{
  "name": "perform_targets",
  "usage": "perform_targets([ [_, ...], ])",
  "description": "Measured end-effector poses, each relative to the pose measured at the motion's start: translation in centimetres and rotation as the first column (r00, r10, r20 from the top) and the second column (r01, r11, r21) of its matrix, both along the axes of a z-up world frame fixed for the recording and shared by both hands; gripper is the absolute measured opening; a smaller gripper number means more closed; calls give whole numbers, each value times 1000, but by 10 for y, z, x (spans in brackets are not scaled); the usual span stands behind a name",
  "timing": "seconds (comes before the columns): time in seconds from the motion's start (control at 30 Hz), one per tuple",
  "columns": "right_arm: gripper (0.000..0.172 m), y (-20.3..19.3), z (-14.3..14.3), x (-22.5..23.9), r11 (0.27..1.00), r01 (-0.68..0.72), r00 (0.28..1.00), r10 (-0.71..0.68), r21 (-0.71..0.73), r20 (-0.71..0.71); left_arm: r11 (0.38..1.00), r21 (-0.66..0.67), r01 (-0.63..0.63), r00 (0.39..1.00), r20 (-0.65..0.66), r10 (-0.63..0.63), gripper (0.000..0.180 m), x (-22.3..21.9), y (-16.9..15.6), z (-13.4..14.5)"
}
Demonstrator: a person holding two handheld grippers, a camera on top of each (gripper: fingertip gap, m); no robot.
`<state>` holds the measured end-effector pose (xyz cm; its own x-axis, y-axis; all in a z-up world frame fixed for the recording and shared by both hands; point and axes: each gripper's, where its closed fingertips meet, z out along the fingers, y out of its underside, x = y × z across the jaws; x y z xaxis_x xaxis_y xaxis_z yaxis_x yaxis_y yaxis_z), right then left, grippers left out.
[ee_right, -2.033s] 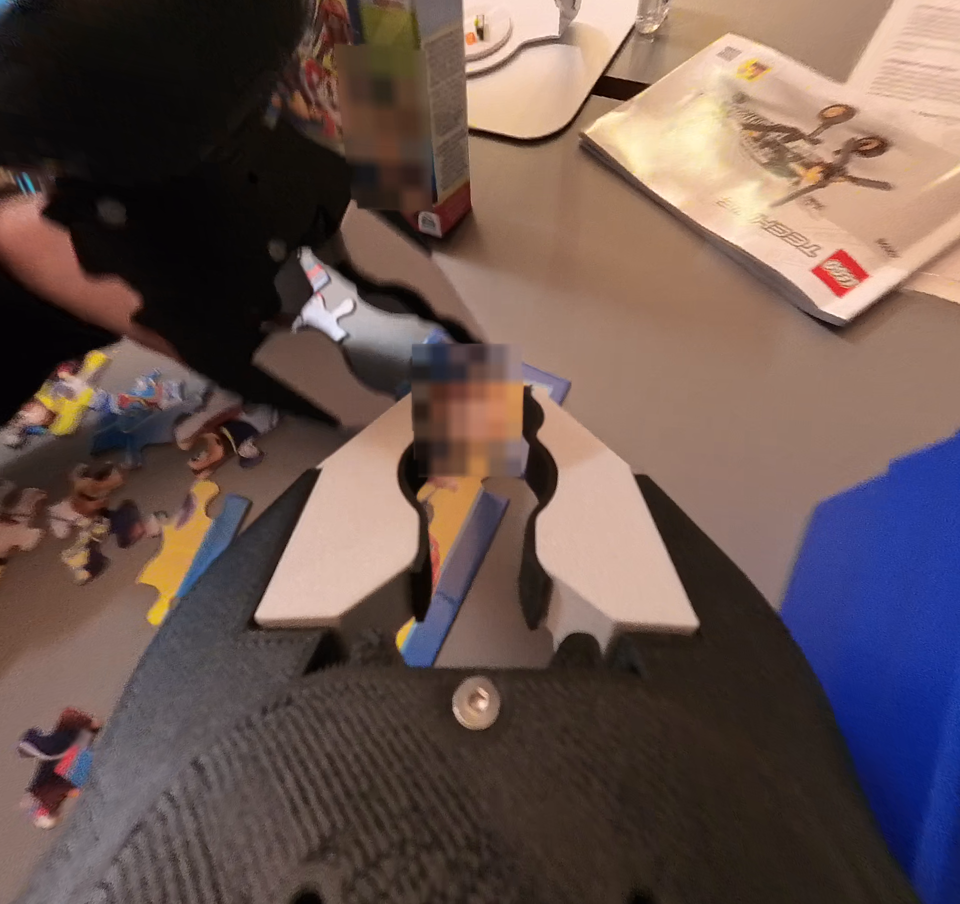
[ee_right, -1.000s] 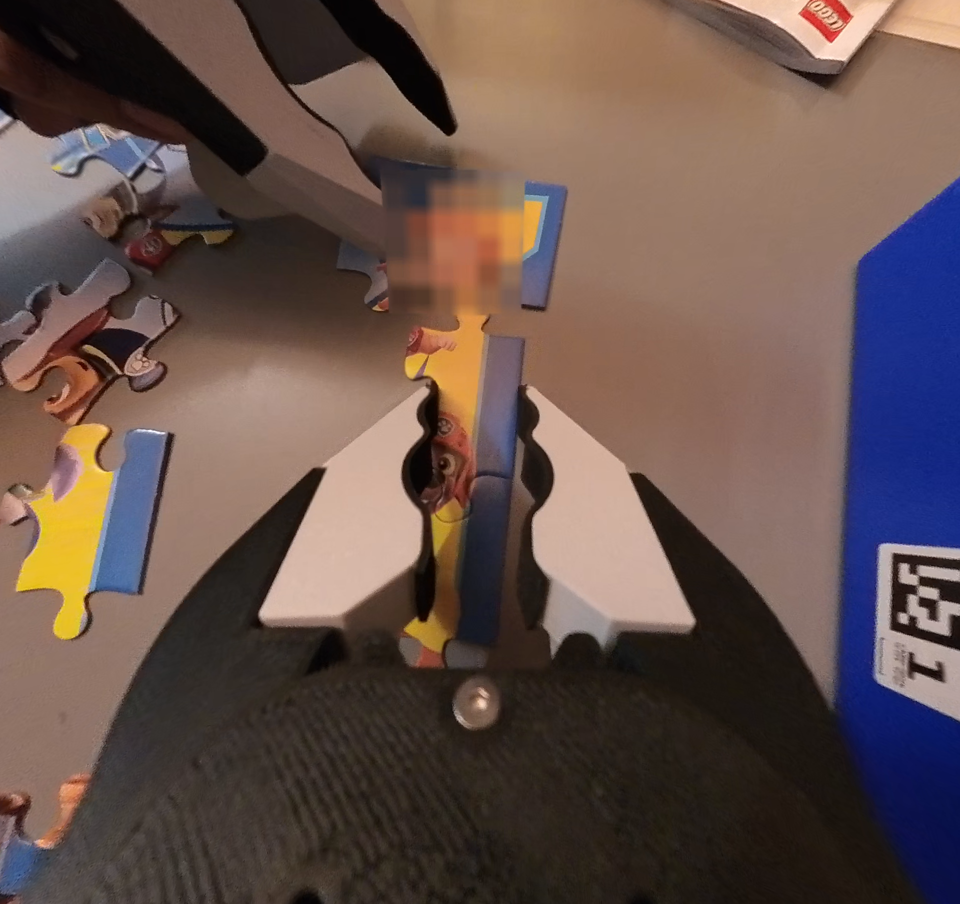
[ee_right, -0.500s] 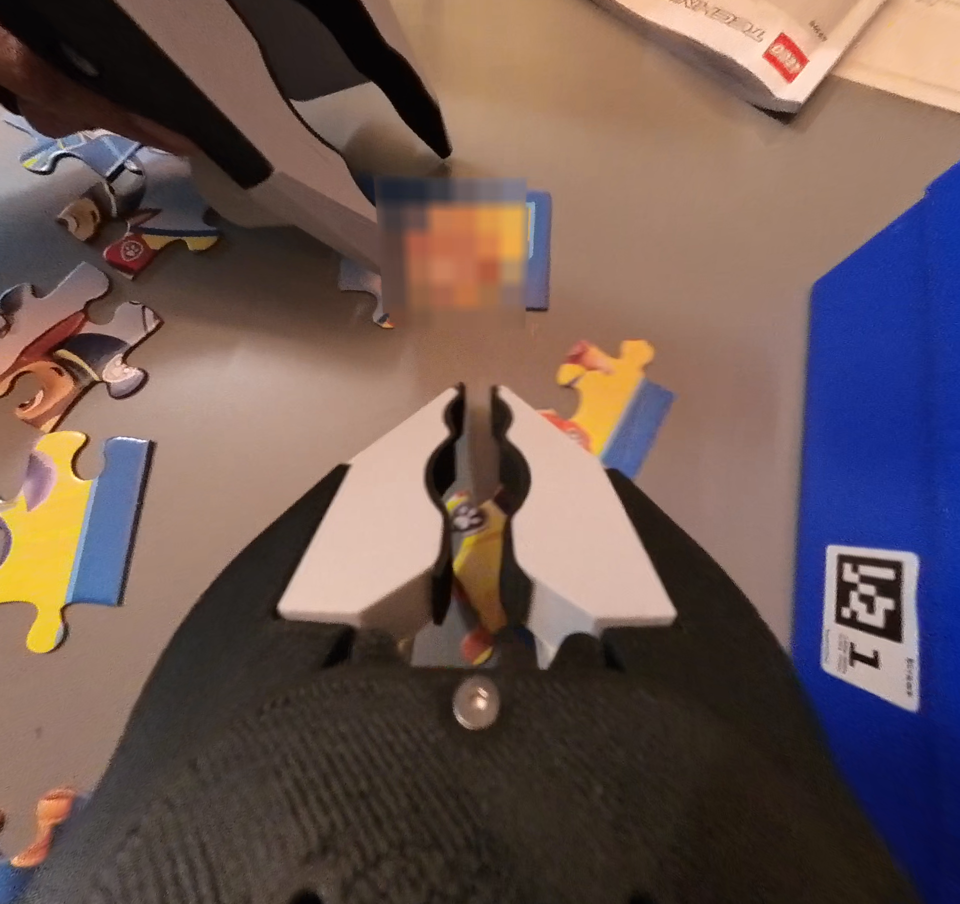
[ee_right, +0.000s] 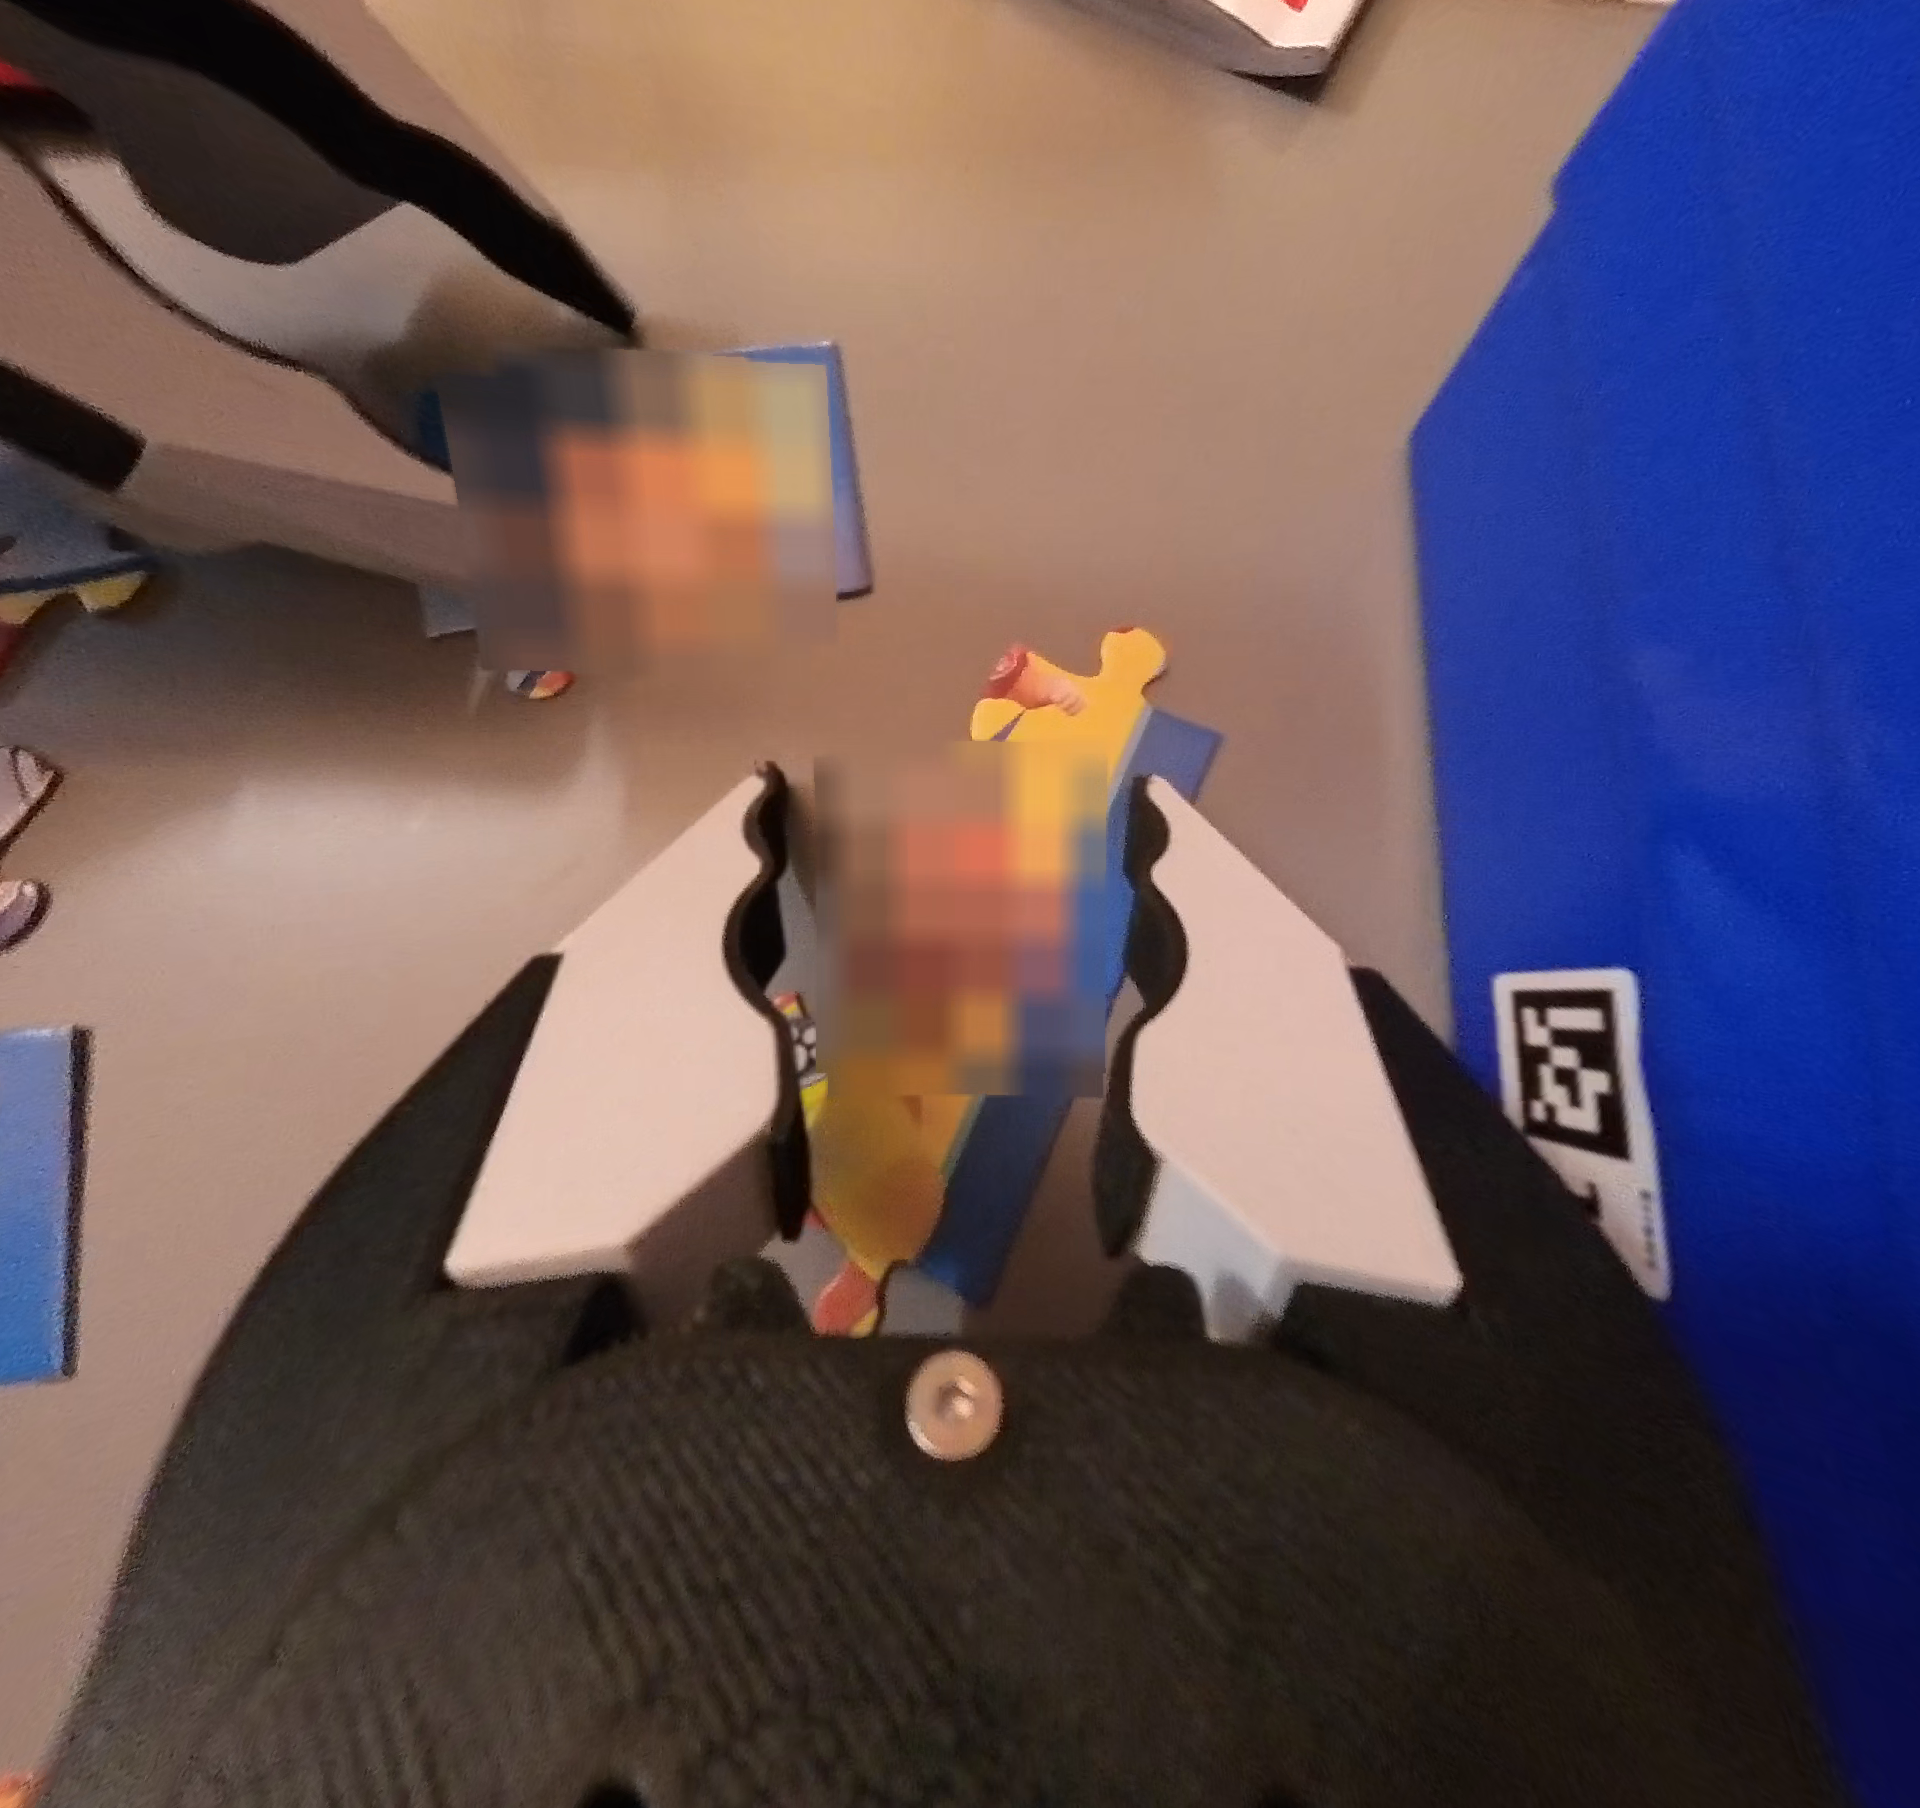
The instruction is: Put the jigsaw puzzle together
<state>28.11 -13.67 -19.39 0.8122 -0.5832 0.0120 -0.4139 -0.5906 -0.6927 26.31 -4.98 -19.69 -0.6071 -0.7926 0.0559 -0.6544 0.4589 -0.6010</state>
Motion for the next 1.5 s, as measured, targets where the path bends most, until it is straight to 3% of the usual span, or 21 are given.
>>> perform_targets([
  [0.2,48,12,6,-57,965,-239,964,250,108,-94,1000,1,4,1000,-4,-4,59,-3,2,0],
  [0.3,52,3,14,-50,970,-189,979,198,151,-44,1000,1,1,1000,0,-1,58,-3,2,0],
  [0.43,56,-12,6,-26,996,-46,998,49,81,-31,1000,1,-2,1000,1,2,58,-2,1,0],
  [0.8,44,27,3,-49,961,-248,963,258,123,-78,1000,-1,3,1000,3,-3,57,-2,0,0],
  [0.97,29,23,1,-44,966,-249,968,250,68,-18,1000,0,10,1000,4,-10,57,-2,0,0],
  [1.2,29,24,0,-45,967,-255,967,255,3,30,1000,-5,10,1000,6,-10,57,-1,0,0],
  [1.5,29,23,0,-44,971,-239,971,239,24,1,1000,1,15,1000,5,-15,56,-1,-3,0],
])
